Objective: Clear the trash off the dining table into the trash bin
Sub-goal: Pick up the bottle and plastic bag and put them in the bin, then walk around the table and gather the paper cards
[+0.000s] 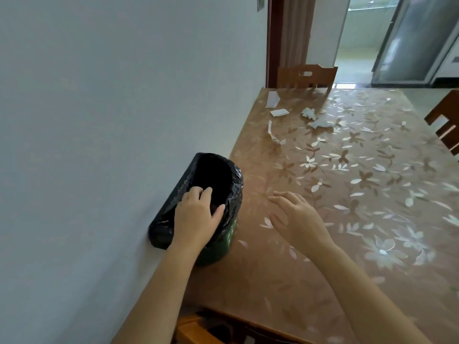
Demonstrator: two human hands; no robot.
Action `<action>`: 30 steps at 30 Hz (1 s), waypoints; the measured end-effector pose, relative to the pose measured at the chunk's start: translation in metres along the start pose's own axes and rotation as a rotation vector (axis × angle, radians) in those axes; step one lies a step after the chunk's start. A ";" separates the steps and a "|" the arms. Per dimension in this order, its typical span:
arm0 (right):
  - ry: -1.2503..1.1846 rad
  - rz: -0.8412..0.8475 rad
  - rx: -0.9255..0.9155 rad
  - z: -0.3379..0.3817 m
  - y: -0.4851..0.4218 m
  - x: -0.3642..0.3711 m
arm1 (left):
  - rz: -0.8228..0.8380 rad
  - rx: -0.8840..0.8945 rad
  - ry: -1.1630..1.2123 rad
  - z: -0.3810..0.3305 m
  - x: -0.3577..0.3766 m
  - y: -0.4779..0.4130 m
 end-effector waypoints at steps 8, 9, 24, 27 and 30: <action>0.131 0.062 0.254 -0.039 0.068 0.023 | 0.008 0.132 0.178 -0.057 0.022 0.070; 0.150 0.060 0.288 -0.046 0.079 0.022 | 0.028 0.144 0.195 -0.061 0.029 0.073; 0.177 -0.207 0.812 -0.148 0.255 -0.088 | 0.275 0.599 0.399 -0.237 0.089 0.110; 0.189 -0.289 0.892 -0.174 0.297 -0.120 | 0.289 0.681 0.421 -0.295 0.094 0.121; 0.205 -0.368 0.966 -0.210 0.343 -0.160 | 0.291 0.761 0.458 -0.363 0.098 0.135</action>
Point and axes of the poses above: each hand's wrist, its own y-axis away from the middle knuckle, its own x-axis out of the palm, z = x × y, the point moved 6 cm from there along -y, towards the middle knuckle, and after that the axes turned 8 degrees about x, right-handed, at the moved point
